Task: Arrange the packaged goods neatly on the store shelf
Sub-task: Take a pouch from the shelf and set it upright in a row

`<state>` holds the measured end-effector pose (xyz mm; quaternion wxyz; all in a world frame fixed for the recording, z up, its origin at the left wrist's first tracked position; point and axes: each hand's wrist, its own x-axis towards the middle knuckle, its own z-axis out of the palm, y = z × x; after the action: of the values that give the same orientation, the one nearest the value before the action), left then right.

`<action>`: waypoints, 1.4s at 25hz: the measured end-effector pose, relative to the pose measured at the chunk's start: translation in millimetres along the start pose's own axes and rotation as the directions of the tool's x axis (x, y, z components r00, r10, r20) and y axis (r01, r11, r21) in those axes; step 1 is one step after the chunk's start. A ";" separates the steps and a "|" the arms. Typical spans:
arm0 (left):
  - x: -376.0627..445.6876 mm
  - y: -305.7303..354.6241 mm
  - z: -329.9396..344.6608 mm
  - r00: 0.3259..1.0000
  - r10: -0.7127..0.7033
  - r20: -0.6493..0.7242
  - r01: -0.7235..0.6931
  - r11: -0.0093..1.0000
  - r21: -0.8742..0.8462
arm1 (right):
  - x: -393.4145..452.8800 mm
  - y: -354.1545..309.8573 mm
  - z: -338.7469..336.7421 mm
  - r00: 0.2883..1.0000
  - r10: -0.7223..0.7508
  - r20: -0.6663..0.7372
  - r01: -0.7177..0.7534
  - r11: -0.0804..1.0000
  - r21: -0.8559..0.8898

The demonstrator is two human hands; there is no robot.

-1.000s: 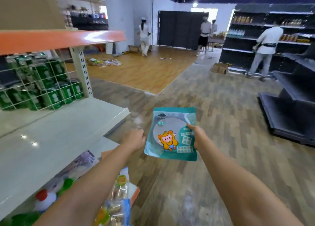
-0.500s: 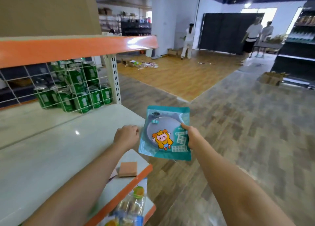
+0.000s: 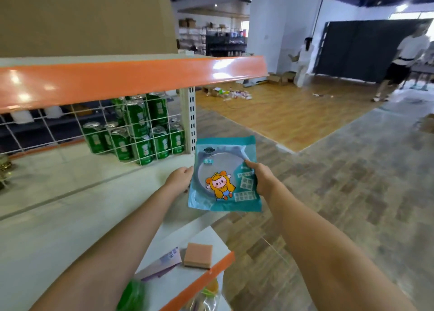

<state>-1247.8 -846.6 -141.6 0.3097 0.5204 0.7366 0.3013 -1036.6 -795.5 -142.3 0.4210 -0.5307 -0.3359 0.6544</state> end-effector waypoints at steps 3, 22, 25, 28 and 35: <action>9.7 7.2 -0.3 0.990 -0.138 0.010 0.132 0.925 -0.357 | 21.3 -10.3 11.1 0.998 0.007 0.064 -0.004 0.999 -0.045; 4.2 -41.3 27.8 0.767 -0.498 -0.405 0.368 0.858 -0.358 | 122.5 -7.2 28.4 0.959 0.033 0.282 0.135 0.820 -0.556; -0.3 -41.8 34.5 0.769 -0.432 -0.471 0.438 0.893 -0.104 | 127.2 -2.7 18.7 0.964 0.022 0.266 0.137 0.814 -0.564; -3.8 -42.8 38.4 0.783 -0.351 -0.514 0.438 0.897 0.055 | 130.8 1.8 12.9 0.968 0.029 0.250 0.122 0.814 -0.568; 0.2 -48.3 43.1 0.792 -0.249 -0.557 0.470 0.831 0.297 | 135.8 5.8 7.4 0.972 0.062 0.225 0.088 0.795 -0.601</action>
<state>-1242.7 -854.6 -205.7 0.0428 0.3255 0.9248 0.1921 -1056.1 -674.6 -201.8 0.1907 -0.5548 -0.5783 0.5669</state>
